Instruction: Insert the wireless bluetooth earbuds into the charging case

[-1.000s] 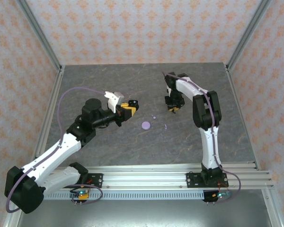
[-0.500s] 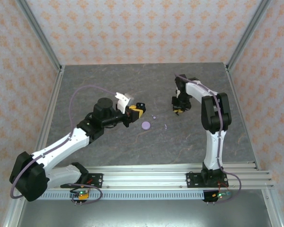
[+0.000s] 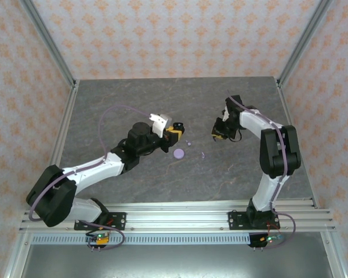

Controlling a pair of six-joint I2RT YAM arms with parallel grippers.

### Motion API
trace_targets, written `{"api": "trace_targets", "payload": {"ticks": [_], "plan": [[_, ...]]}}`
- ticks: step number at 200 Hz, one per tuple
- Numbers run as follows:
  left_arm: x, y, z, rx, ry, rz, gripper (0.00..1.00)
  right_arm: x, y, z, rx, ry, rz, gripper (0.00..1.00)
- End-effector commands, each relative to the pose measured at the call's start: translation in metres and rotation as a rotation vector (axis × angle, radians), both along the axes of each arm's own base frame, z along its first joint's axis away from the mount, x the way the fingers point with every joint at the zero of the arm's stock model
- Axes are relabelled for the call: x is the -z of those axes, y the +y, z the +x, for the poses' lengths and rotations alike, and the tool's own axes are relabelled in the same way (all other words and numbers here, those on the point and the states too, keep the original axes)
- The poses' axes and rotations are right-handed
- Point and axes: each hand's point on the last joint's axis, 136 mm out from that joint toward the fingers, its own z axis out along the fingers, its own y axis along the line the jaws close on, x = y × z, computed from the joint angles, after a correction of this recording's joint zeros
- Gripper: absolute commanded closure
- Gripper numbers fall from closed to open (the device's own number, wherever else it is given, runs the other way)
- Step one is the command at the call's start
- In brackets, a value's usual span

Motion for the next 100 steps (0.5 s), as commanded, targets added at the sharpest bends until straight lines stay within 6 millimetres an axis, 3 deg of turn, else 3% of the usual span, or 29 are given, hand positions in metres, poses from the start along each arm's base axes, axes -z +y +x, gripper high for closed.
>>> {"api": "trace_targets", "payload": {"ticks": [1, 100], "plan": [[-0.016, -0.002, 0.009, -0.049, -0.076, -0.055, 0.92, -0.037, 0.017, 0.008, 0.02, -0.119, 0.125, 0.83], [-0.01, -0.025, 0.018, -0.047, -0.079, -0.12, 0.92, -0.158, 0.043, -0.009, -0.006, -0.413, 0.404, 0.82]]}}
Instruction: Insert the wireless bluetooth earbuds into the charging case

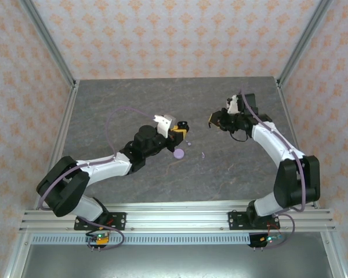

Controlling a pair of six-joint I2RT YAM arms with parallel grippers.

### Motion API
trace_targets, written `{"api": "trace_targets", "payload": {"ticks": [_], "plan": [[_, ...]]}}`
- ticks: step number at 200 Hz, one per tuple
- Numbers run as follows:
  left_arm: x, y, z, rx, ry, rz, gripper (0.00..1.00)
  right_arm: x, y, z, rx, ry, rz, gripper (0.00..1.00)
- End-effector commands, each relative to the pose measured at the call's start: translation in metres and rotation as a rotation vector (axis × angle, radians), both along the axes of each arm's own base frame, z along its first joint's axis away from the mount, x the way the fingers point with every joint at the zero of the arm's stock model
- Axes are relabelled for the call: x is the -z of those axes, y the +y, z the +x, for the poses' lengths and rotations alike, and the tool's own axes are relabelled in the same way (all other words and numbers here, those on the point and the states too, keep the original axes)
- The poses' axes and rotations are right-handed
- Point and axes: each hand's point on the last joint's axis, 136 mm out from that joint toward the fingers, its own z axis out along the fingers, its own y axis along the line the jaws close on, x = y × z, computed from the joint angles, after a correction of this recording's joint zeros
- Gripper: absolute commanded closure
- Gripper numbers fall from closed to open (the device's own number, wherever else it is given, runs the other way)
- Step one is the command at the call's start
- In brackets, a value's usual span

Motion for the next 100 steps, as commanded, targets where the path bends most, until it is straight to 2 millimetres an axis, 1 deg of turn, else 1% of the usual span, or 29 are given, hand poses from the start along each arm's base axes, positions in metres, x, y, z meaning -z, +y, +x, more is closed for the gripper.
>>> {"api": "trace_targets", "payload": {"ticks": [1, 34, 50, 100], "plan": [[-0.018, -0.008, 0.005, -0.008, -0.051, -0.061, 0.92, -0.037, 0.013, -0.001, -0.025, -0.094, 0.088, 0.82], [-0.017, -0.018, 0.008, 0.004, -0.044, -0.074, 0.92, -0.066, 0.024, -0.006, -0.044, -0.152, 0.121, 0.82], [-0.019, -0.022, 0.01, 0.008, -0.045, -0.083, 0.92, -0.076, 0.032, -0.008, -0.06, -0.171, 0.134, 0.82], [-0.023, -0.033, 0.01, 0.033, -0.05, -0.1, 0.92, -0.097, 0.056, -0.014, -0.103, -0.212, 0.181, 0.82]]}}
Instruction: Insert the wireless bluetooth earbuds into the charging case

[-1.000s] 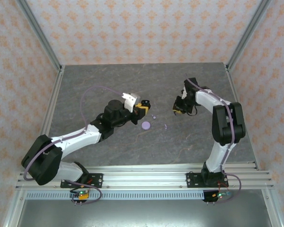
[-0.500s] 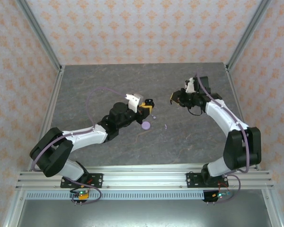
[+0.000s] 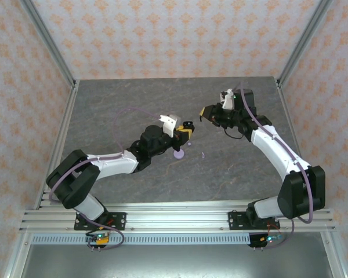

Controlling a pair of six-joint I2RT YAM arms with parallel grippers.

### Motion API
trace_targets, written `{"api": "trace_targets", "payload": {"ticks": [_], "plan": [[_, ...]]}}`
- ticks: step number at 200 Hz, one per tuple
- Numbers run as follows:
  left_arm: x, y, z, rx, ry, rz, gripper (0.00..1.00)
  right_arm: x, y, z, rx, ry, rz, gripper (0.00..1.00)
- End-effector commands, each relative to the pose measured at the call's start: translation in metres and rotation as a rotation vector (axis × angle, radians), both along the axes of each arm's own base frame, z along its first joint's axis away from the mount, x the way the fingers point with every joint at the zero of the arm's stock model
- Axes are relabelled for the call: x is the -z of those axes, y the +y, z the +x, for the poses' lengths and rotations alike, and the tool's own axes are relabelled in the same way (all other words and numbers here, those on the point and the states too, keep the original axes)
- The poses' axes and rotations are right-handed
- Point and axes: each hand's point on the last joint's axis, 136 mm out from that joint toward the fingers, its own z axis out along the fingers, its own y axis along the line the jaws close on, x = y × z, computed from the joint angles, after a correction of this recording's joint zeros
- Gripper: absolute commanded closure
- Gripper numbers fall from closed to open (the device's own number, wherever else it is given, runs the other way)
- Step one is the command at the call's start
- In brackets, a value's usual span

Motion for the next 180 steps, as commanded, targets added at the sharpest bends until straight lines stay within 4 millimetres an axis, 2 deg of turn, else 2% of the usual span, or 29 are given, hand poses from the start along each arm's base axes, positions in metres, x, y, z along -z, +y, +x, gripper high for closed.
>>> {"api": "trace_targets", "payload": {"ticks": [1, 74, 180], "plan": [[-0.027, -0.011, 0.003, 0.014, -0.056, -0.068, 0.92, -0.043, 0.012, 0.001, -0.021, -0.104, 0.066, 0.82], [-0.034, -0.019, 0.008, 0.027, -0.062, -0.088, 0.92, -0.059, 0.026, -0.009, -0.069, -0.127, 0.1, 0.82], [-0.043, -0.027, 0.011, 0.044, -0.069, -0.095, 0.92, -0.05, 0.027, -0.012, -0.066, -0.11, 0.09, 0.81]]}}
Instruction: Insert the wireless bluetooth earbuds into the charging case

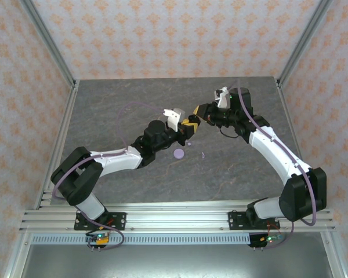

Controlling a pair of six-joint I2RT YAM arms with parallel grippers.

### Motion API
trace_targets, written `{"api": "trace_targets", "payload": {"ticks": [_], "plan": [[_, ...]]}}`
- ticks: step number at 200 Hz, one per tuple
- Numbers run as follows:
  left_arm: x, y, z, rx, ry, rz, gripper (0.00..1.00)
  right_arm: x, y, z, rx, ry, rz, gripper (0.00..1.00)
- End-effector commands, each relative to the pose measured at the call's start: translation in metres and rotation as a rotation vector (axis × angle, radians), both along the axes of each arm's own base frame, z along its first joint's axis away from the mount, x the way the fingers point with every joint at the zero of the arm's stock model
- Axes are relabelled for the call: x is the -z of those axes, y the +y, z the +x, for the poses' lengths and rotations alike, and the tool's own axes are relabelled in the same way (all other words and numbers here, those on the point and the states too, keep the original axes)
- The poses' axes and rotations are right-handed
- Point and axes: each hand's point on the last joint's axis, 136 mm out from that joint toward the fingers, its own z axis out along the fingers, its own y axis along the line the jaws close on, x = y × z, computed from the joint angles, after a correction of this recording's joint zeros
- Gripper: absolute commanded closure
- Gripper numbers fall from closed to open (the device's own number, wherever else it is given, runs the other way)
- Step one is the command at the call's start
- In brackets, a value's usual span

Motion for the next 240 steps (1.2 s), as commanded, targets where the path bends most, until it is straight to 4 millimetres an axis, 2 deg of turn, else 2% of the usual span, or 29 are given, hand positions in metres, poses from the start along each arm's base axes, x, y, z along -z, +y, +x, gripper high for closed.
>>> {"api": "trace_targets", "payload": {"ticks": [1, 123, 240], "plan": [[-0.017, -0.009, 0.0, 0.022, -0.037, -0.035, 0.92, -0.027, 0.004, -0.001, -0.011, -0.077, 0.032, 0.81], [-0.032, -0.009, -0.002, 0.027, -0.058, -0.053, 0.92, -0.008, 0.001, -0.003, -0.01, -0.04, -0.019, 0.81], [-0.032, -0.004, 0.0, -0.001, -0.058, -0.042, 0.92, 0.005, -0.005, -0.01, -0.012, -0.014, -0.079, 0.81]]}}
